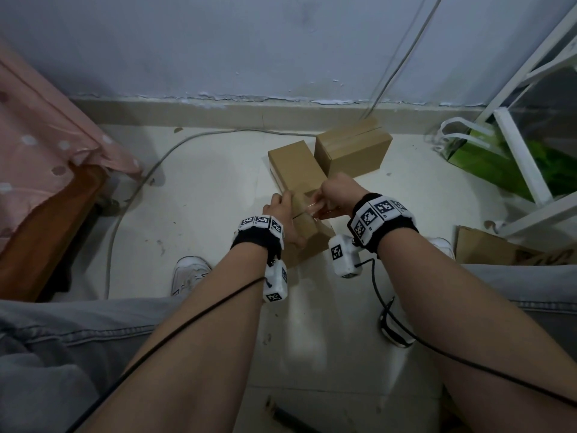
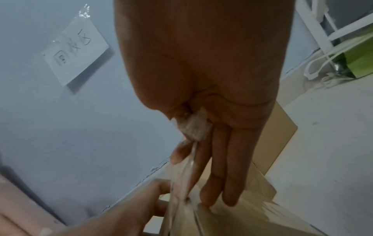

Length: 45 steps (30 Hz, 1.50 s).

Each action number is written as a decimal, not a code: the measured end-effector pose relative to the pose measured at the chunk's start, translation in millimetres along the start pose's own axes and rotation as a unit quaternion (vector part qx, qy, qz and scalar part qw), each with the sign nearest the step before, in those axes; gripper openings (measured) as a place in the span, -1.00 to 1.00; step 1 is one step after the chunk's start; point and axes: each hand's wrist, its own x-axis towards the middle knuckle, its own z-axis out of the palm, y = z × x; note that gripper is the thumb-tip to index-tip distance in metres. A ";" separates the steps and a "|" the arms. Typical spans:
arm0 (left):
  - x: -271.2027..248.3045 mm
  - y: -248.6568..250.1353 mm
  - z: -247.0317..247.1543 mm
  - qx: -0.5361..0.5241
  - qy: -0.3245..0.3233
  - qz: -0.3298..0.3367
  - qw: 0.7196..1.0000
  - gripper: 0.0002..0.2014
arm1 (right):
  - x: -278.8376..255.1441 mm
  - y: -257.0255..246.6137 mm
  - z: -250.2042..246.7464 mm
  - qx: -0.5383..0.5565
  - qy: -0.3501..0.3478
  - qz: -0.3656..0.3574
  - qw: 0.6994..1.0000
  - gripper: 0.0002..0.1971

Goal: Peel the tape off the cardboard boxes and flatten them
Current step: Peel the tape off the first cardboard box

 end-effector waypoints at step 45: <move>4.1 8.8 -21.3 -0.045 0.000 -0.155 0.987 0.12 | 48.1 53.5 -1.6 -0.145 0.125 0.029 0.981 -0.69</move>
